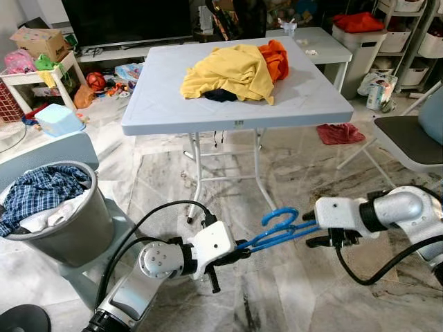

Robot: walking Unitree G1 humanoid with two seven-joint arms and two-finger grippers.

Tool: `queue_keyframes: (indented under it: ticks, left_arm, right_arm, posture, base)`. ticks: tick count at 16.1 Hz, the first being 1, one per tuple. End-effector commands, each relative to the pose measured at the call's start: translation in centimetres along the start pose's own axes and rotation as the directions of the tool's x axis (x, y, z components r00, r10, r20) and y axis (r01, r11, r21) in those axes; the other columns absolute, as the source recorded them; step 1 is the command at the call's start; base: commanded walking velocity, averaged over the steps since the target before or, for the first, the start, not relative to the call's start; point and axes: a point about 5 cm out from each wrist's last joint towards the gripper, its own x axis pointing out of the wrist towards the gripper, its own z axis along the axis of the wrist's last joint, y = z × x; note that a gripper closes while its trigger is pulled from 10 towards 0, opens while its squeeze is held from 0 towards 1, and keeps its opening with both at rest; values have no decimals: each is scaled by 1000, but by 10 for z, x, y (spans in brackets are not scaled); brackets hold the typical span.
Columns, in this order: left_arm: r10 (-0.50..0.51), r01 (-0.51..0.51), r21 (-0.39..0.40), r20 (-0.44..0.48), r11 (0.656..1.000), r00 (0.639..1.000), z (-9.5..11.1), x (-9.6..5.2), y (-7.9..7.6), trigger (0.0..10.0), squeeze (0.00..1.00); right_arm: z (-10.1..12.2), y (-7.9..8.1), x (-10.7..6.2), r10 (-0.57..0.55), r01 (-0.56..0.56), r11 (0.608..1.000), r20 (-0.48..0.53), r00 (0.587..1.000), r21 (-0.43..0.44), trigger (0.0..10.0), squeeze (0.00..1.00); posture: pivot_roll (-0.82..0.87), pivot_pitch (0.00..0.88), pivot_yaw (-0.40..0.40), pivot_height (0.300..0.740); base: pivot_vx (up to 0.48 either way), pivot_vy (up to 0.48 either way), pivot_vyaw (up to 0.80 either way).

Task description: Hang hanger

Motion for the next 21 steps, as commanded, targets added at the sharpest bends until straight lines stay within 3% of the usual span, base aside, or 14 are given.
queue_keyframes:
  ticks: [1, 6, 17, 18, 21]
  left_arm:
    - [8, -8, 25, 5, 1000, 1000, 3, -1, 3, 10000, 0]
    - [-3, 3, 33, 1, 999, 1000, 2, 1, 1, 10000, 0]
    - [-29, 30, 39, -20, 999, 999, -3, 1, -5, 10000, 0]
    - [-37, 38, 31, -23, 999, 999, -4, 1, -6, 10000, 1000]
    - [-33, 34, 40, -13, 999, 999, -5, -1, -6, 10000, 1000]
  right_arm:
    - [0, -2, 0, -6, 6, 1000, -22, 1000, -22, 0, 0]
    - [0, -12, -6, -2, -1, 998, -56, 998, -56, 0, 0]
    - [-3, -17, -19, 112, -131, 985, -155, 982, -114, 0, 0]
    - [-4, -18, -20, 117, -136, 984, -159, 980, -112, 0, 0]
    - [-8, -17, -16, 82, -100, 990, -167, 983, -100, 0, 0]
  posture:
    - [-149, 0, 52, 740]
    - [-154, 0, 54, 740]
    - [-156, 0, 52, 740]
    - [-157, 0, 52, 740]
    - [-154, 0, 52, 740]
  base:
    - [0, 0, 0]
    - [0, 0, 0]
    - [0, 0, 0]
    - [0, 0, 0]
    - [0, 0, 0]
